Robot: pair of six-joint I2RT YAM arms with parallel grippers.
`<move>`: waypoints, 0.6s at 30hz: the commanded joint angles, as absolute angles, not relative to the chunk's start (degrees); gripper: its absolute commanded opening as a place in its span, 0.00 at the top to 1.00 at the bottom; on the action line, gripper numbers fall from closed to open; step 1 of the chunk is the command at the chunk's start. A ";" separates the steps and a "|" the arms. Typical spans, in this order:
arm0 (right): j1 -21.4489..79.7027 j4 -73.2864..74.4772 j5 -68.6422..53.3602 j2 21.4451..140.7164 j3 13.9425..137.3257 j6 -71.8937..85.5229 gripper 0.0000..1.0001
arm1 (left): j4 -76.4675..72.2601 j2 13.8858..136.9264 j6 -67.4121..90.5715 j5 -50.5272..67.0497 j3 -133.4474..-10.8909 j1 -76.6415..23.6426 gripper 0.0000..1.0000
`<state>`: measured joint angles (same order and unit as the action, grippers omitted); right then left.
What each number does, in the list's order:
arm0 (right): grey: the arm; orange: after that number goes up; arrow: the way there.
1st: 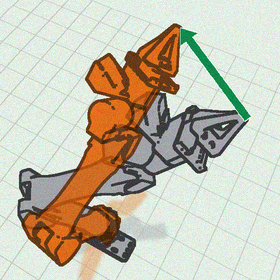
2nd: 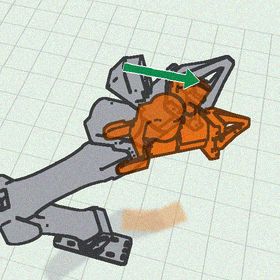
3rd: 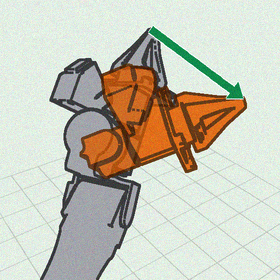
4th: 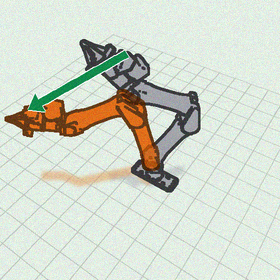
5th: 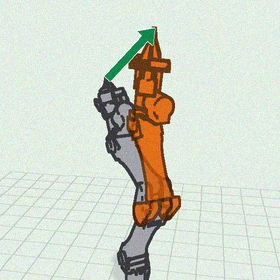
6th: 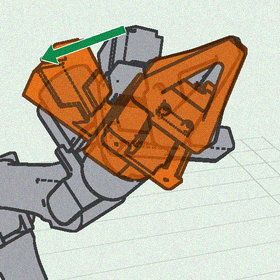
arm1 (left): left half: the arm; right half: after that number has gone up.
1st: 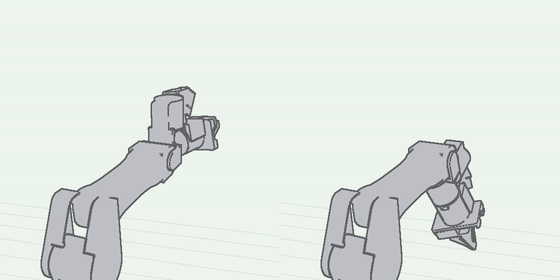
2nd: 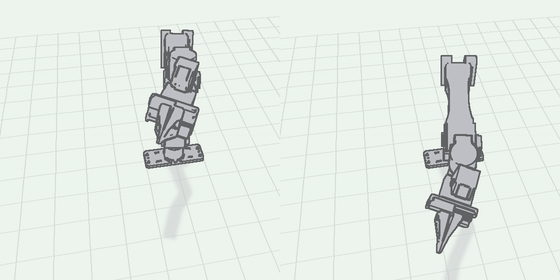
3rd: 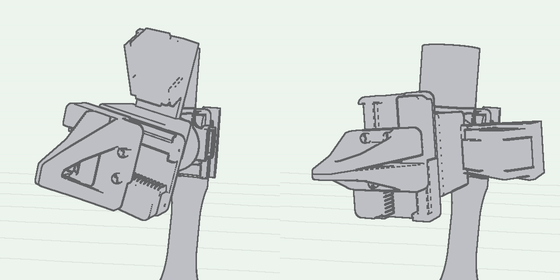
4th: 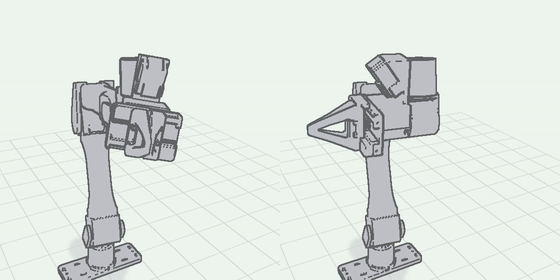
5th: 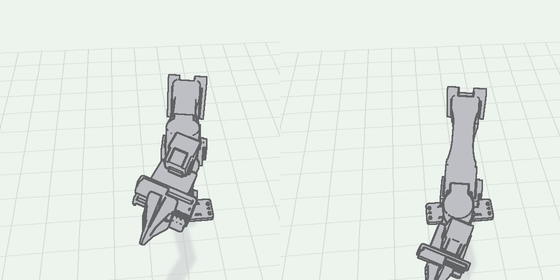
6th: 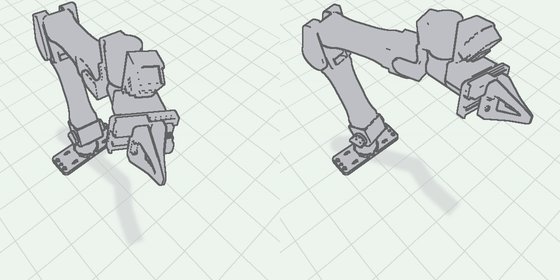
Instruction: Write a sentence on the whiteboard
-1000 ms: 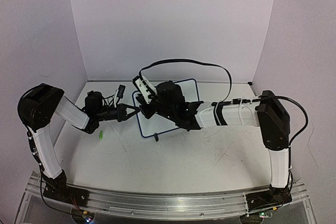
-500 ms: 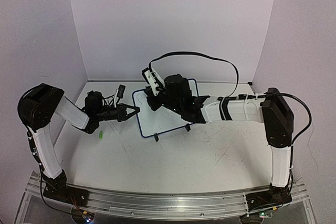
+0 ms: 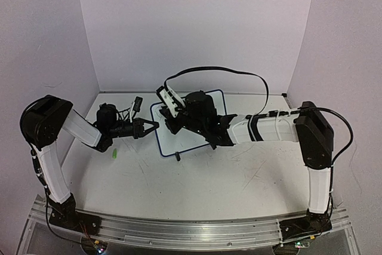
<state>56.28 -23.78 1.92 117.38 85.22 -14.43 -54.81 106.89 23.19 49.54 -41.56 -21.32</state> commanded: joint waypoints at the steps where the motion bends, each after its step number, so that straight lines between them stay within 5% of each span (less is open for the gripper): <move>1: 56.55 -28.21 1.39 114.23 85.06 -16.46 1.00 | -51.13 104.62 19.80 49.58 -42.79 -21.20 1.00; 18: 55.87 -25.05 2.27 116.86 89.15 -15.47 1.00 | -48.26 103.57 17.23 47.94 -42.96 -21.22 1.00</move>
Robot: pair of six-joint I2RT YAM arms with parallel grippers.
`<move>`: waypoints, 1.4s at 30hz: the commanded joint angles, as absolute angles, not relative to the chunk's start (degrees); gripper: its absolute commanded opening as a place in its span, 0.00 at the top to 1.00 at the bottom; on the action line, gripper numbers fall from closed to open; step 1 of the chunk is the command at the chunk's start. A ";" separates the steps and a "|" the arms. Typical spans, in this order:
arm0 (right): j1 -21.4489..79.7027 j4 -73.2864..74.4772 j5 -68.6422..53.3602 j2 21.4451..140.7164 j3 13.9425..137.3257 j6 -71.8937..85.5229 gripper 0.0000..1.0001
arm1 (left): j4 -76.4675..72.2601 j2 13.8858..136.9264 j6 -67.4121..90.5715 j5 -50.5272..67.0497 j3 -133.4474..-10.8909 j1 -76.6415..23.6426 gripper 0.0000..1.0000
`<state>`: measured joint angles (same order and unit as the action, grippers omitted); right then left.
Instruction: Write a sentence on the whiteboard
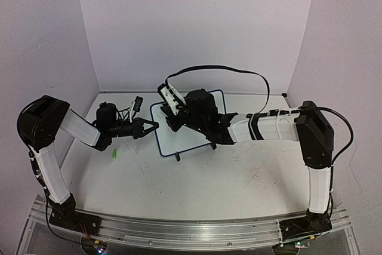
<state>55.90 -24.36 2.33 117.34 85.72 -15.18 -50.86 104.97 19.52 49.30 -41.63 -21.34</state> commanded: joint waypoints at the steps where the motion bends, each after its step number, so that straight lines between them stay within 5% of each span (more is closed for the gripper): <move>1: 55.88 -25.05 2.28 117.06 89.37 -15.47 1.00 | -48.20 103.67 17.23 47.91 -43.04 -21.19 1.00; 42: 55.46 -23.03 6.58 120.80 92.70 -14.00 1.00 | -47.38 103.97 16.88 47.90 -43.50 -21.32 1.00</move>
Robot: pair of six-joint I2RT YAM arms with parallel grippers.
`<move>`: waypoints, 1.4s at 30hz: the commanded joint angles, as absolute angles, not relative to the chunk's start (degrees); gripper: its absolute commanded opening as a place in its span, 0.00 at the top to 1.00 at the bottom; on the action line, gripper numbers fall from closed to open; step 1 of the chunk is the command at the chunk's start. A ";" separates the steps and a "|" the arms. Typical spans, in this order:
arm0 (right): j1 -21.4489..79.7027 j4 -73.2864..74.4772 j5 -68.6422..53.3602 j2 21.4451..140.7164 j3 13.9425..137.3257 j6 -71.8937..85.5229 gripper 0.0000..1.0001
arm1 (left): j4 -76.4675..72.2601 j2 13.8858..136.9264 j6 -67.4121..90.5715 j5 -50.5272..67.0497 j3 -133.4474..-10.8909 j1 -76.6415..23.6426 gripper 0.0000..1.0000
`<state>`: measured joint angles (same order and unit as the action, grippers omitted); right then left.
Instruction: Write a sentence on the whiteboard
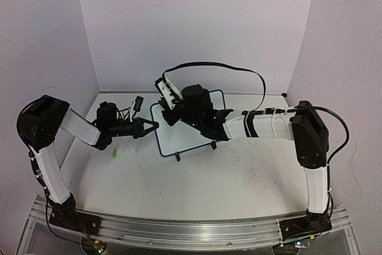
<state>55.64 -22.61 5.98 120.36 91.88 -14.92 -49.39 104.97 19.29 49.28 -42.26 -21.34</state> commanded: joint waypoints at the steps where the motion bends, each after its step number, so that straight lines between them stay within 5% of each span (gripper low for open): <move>1: 55.51 -23.03 6.66 120.68 92.37 -13.83 1.00 | -47.38 103.97 16.88 47.90 -43.62 -21.25 1.00; 42: 56.32 -23.25 10.99 117.75 85.37 -11.09 1.00 | -46.81 103.80 16.70 47.89 -43.85 -21.38 1.00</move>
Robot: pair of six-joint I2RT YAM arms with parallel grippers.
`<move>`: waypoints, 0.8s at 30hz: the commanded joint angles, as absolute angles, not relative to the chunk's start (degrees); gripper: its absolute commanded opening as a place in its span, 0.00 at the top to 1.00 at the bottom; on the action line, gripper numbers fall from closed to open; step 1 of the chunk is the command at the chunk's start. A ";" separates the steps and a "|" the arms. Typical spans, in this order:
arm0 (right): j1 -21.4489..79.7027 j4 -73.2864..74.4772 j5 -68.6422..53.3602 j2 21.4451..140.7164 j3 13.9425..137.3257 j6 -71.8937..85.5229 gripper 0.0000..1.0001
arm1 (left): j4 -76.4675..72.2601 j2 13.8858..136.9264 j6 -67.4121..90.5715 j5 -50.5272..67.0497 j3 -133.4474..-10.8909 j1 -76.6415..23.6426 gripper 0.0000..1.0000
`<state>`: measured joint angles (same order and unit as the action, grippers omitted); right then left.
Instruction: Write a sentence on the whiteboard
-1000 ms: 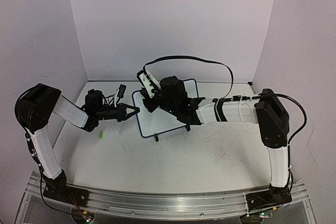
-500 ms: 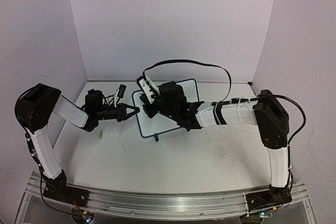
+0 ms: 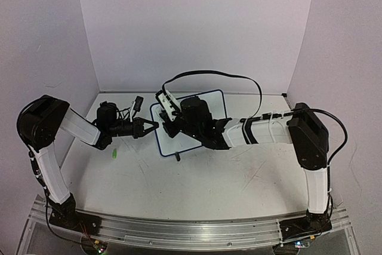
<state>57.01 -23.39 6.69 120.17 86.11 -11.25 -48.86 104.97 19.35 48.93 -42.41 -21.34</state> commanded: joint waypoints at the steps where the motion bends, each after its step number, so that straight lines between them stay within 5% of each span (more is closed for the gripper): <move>1: 56.29 -23.38 11.37 117.76 85.35 -11.31 1.00 | -46.84 103.80 16.70 47.90 -43.85 -21.40 1.00; 24: 55.76 -26.23 2.28 117.43 89.21 -10.11 1.00 | -46.49 103.74 16.43 47.75 -43.68 -21.46 1.00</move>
